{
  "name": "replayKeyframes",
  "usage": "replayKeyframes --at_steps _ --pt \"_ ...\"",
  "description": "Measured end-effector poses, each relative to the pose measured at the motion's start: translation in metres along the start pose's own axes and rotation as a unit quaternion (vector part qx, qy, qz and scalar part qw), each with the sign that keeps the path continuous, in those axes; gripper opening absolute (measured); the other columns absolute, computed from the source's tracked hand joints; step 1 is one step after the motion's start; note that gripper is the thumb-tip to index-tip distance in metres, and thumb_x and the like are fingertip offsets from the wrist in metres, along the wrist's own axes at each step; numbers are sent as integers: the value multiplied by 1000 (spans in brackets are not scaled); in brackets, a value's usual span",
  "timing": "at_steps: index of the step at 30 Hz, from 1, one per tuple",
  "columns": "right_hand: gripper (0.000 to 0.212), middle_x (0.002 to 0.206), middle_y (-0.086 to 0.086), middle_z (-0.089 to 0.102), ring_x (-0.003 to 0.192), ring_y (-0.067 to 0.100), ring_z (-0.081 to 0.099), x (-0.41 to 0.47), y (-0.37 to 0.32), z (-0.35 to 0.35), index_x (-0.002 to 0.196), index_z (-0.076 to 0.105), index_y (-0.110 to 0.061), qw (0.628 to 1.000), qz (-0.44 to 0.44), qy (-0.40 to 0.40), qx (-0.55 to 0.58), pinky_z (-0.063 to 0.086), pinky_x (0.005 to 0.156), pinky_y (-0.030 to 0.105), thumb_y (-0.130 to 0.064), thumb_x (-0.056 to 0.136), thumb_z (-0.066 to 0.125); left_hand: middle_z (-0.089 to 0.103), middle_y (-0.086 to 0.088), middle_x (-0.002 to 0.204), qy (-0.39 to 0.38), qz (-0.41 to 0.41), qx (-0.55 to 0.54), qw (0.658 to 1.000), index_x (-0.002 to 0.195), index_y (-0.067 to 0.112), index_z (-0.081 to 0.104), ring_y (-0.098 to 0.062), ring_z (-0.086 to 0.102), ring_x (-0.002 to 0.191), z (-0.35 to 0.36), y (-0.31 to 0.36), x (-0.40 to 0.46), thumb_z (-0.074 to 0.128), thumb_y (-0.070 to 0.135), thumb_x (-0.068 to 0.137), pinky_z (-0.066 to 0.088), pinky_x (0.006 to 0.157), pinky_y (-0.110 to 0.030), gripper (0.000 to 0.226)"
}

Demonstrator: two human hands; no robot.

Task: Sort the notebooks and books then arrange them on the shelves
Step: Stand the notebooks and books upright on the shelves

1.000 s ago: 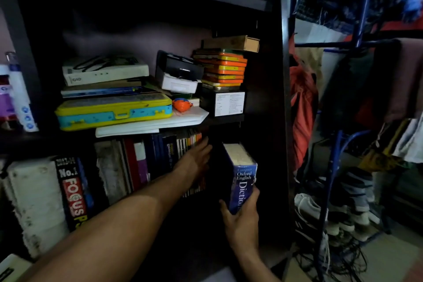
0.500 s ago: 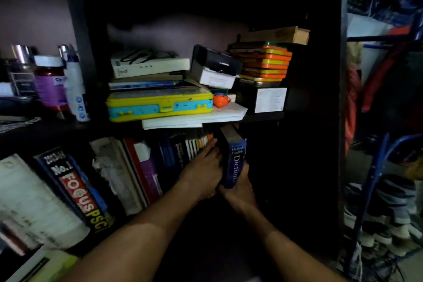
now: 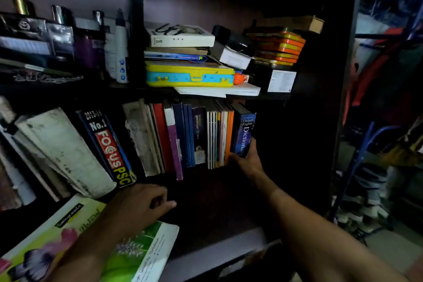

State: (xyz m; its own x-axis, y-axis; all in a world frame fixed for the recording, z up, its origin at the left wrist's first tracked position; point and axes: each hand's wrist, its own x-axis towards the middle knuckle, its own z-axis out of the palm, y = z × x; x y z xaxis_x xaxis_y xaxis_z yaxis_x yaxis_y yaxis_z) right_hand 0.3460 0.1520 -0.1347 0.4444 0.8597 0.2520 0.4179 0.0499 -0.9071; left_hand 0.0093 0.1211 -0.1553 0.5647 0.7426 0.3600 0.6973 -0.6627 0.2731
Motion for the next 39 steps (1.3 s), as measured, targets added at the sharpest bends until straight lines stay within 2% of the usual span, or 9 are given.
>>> replayKeyframes --at_steps 6,12,18,24,27,29,31,34,39 --pt "82 129 -7 56 124 19 56 8 -7 5 150 31 -31 999 10 -39 11 52 100 45 -9 84 75 58 8 66 -7 -19 11 1000 73 25 52 -2 55 62 2 -5 6 54 72 84 41 57 -22 49" --pt "73 131 -2 58 121 20 57 22 -6 23 147 32 -32 999 -16 -28 -24 51 101 56 -9 88 69 56 9 61 6 -22 12 1000 69 25 50 -2 54 59 8 -6 12 58 65 86 35 51 -22 44" --pt "89 141 1 52 131 19 49 20 -5 19 153 24 -29 997 -17 -46 -52 44 109 49 -9 83 76 52 8 57 32 -29 17 999 67 24 48 -3 51 55 14 -9 19 59 58 90 42 53 -28 43" --pt "81 138 14 53 128 29 54 -32 12 12 142 34 -19 991 9 133 9 42 111 50 -38 73 72 64 7 76 125 -19 69 990 82 25 56 -19 64 72 -4 8 3 59 46 93 45 57 -31 24" --pt "37 110 11 64 104 28 63 -104 -25 22 117 51 -17 999 -33 35 -22 49 89 31 -10 86 69 71 7 90 92 -102 -22 990 94 27 63 -18 67 87 -48 1 -12 61 43 94 52 70 -33 17" --pt "29 103 3 64 99 20 63 -152 -44 34 113 57 -21 988 -97 -105 -56 44 82 18 -14 88 69 73 3 93 76 -202 -38 976 87 29 59 -23 69 93 -79 -6 -38 61 42 94 51 73 -32 15" --pt "45 113 1 61 107 19 59 -190 -56 58 122 59 -23 947 -158 -234 -152 42 92 21 -48 85 61 72 -6 107 16 -309 59 949 91 28 55 -26 67 104 -94 -14 -76 57 55 93 46 75 -32 27" --pt "90 133 6 48 124 30 45 -223 -71 104 141 47 -31 869 -211 -279 -350 29 112 43 -80 72 17 54 -13 137 -84 -414 150 894 129 21 55 -33 51 128 -99 -4 -145 49 78 84 45 96 -38 73" --pt "92 136 3 46 125 31 43 -239 -85 122 139 44 -33 854 -248 -280 -361 28 111 47 -79 67 12 66 -11 119 49 -515 -21 856 116 20 66 -30 63 110 -113 6 -187 74 62 58 53 91 -39 72"
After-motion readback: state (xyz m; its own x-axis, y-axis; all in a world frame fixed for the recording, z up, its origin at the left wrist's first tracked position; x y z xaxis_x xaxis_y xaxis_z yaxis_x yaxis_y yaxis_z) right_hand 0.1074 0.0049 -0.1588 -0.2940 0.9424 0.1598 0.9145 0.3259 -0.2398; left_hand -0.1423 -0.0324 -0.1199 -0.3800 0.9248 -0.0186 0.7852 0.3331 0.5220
